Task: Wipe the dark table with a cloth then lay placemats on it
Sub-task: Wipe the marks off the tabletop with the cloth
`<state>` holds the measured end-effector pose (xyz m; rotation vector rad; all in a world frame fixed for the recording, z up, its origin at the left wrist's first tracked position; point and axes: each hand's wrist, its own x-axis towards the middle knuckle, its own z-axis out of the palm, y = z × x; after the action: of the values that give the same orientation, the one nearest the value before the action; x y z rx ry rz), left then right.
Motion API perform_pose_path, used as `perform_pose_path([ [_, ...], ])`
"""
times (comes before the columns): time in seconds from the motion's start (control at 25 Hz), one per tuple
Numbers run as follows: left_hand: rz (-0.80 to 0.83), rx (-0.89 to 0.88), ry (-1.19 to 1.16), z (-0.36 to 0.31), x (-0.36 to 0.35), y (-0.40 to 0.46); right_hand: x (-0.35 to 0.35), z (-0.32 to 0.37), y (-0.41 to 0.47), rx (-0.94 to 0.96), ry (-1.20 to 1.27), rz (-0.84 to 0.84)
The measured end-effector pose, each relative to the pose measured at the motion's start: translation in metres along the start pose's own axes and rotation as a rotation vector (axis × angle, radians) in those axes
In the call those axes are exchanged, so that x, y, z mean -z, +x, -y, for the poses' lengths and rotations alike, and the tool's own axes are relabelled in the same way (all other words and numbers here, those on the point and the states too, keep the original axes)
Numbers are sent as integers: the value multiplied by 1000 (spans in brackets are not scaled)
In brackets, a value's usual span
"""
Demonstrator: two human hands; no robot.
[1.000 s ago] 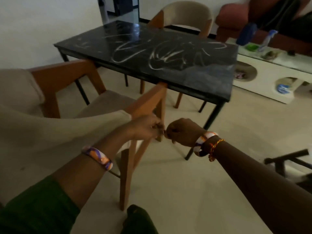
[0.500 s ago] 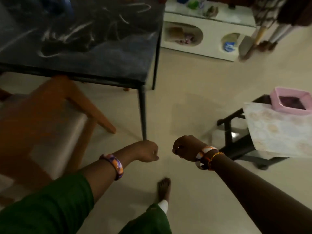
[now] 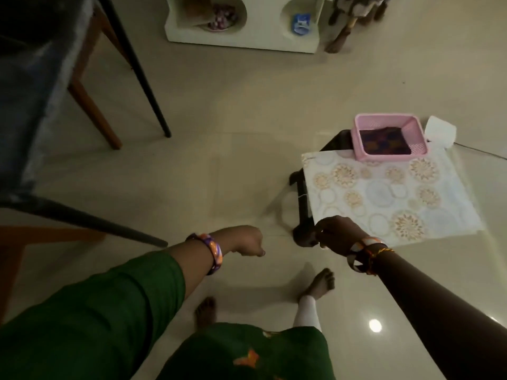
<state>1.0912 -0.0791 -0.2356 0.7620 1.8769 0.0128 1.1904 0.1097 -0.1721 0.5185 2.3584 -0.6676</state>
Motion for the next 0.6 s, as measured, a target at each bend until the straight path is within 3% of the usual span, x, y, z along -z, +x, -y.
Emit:
perform_pose_path([
  [0.12, -128, 29, -51, -56, 42, 56, 46, -67, 52, 31, 59, -14],
  [0.24, -144, 129, 134, -111, 63, 97, 81, -126, 93, 73, 95, 30],
  [0.32, -107, 129, 277, -144, 73, 118, 103, -162, 115, 114, 97, -37],
  [0.4, -40, 102, 187, -181, 95, 150, 135, -202, 143, 131, 200, -254],
  [0.48, -72, 110, -17, -211, 123, 176, 163, -232, 170, 96, 326, -460],
  [0.6, -258, 94, -285, -235, 150, 207, 190, -256, 211, 39, 371, -502],
])
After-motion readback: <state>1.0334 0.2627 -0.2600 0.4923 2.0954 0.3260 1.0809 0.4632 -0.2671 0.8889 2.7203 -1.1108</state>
